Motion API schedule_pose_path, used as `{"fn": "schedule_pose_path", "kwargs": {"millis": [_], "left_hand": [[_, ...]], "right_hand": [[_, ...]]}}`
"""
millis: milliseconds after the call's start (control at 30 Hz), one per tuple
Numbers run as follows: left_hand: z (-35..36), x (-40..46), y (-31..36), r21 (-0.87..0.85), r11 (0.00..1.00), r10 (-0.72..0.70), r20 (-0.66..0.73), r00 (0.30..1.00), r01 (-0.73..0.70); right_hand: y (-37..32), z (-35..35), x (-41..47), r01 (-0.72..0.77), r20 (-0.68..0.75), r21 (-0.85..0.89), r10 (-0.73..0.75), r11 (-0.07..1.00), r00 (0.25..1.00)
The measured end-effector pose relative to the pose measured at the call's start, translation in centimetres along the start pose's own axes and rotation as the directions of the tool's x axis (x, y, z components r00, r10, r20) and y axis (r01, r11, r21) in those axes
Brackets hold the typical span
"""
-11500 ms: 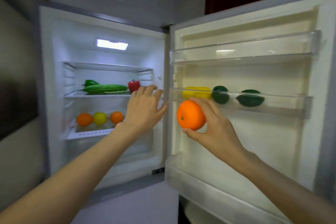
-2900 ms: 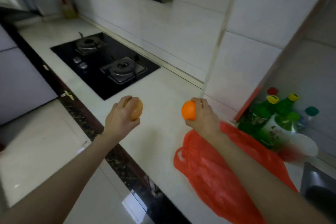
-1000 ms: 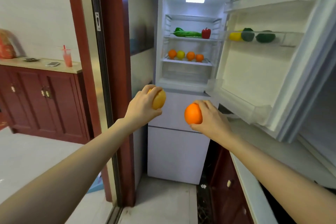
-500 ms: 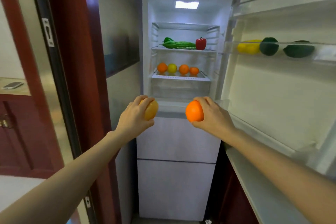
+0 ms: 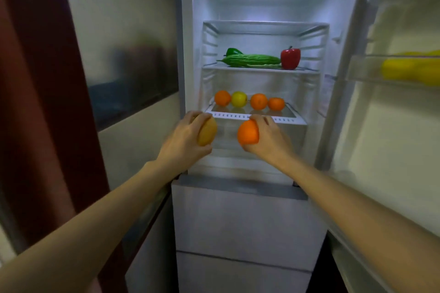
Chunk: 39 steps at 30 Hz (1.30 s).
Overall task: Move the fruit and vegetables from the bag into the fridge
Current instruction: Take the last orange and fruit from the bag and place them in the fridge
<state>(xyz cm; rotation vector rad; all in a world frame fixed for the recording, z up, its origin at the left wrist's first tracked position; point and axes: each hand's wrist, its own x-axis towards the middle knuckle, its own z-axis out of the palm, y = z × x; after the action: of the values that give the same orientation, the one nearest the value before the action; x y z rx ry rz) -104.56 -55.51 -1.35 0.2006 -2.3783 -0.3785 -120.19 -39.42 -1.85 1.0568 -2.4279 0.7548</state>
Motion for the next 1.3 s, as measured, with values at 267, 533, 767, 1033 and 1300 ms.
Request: {"fn": "schedule_pose_path", "kwargs": {"millis": [267,533,767,1033,1300], "left_hand": [[4.6,6.5,-3.8,-0.009,0.999,0.047,-0.024,0.999,-0.047],[6.6,11.6,-6.7,-0.02,0.998,0.065,-0.025,0.998,-0.065],[8.8,15.0,-8.4,0.008,0.999,0.039,-0.024,0.999,-0.039],[10.8,18.2,-10.5,0.033,0.999,-0.007,-0.026,1.0,0.007],[11.8,19.6,-10.2,0.025,0.999,0.03,-0.038,0.999,-0.029]], "right_hand": [[2.9,6.8,10.7,0.016,-0.091,0.033,-0.013,0.999,0.996],[5.8,9.8,19.0,-0.035,-0.094,-0.05,0.03,0.998,0.995],[8.1,12.2,25.5,-0.072,-0.002,-0.001,0.072,0.997,0.997],[8.6,16.8,29.7,-0.026,0.051,0.048,0.024,0.998,0.998],[8.8,17.5,30.5,-0.01,0.071,0.129,0.0,0.992,0.997]]}}
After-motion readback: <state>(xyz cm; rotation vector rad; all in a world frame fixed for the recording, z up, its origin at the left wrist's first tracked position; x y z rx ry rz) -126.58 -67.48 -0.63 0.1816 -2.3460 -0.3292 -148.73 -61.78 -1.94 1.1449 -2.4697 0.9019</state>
